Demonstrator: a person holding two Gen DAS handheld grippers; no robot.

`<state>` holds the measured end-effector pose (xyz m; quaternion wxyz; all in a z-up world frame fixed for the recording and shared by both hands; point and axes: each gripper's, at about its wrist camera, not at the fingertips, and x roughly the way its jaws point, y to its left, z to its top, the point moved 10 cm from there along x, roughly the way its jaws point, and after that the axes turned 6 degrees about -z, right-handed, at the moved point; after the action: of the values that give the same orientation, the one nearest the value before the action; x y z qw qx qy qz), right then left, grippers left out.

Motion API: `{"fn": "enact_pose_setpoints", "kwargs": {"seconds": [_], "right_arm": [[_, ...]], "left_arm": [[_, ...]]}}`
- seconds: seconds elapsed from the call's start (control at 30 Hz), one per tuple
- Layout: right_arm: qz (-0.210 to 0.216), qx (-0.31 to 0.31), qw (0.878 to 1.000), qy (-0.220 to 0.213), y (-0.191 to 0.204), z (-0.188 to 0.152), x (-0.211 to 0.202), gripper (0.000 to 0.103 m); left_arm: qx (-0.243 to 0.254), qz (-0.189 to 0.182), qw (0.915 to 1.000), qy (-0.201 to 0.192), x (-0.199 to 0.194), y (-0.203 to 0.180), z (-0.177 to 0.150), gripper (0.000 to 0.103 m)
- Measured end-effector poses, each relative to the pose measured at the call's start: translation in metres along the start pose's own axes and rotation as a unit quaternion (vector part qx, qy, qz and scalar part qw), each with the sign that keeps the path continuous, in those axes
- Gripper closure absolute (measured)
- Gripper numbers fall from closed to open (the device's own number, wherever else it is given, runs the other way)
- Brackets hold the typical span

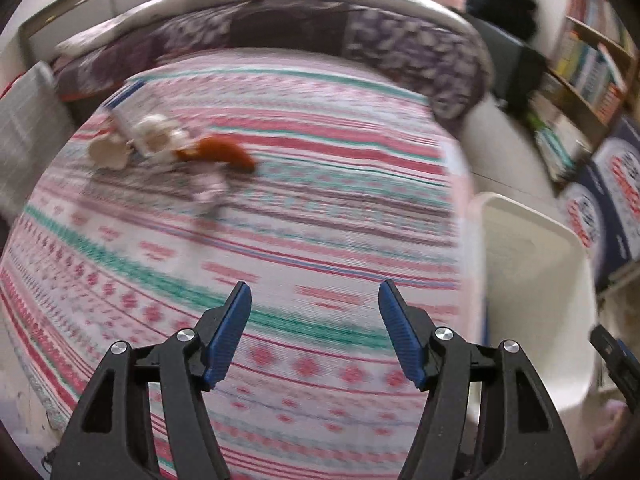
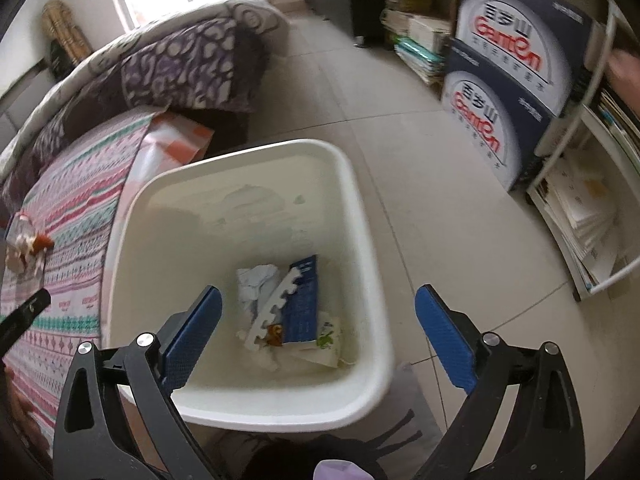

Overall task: Collect trash
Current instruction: 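Grasp the pink crocheted strip on the bed with the left tool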

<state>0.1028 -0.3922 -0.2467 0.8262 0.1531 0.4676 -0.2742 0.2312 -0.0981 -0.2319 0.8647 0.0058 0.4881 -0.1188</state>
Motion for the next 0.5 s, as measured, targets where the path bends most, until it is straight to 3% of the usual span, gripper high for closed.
{"fn": "enact_pose_setpoints", "kwargs": {"seconds": [0.23, 0.5], "right_arm": [[0.002, -0.037, 0.999, 0.006, 0.030, 0.000, 0.004, 0.010], [0.004, -0.077, 0.997, 0.006, 0.066, 0.009, 0.007, 0.009]], "left_arm": [[-0.048, 0.027, 0.9984, -0.004, 0.017, 0.057, 0.020, 0.038], [-0.064, 0.038, 0.9972, -0.012, 0.043, 0.084, 0.059, 0.038]]}}
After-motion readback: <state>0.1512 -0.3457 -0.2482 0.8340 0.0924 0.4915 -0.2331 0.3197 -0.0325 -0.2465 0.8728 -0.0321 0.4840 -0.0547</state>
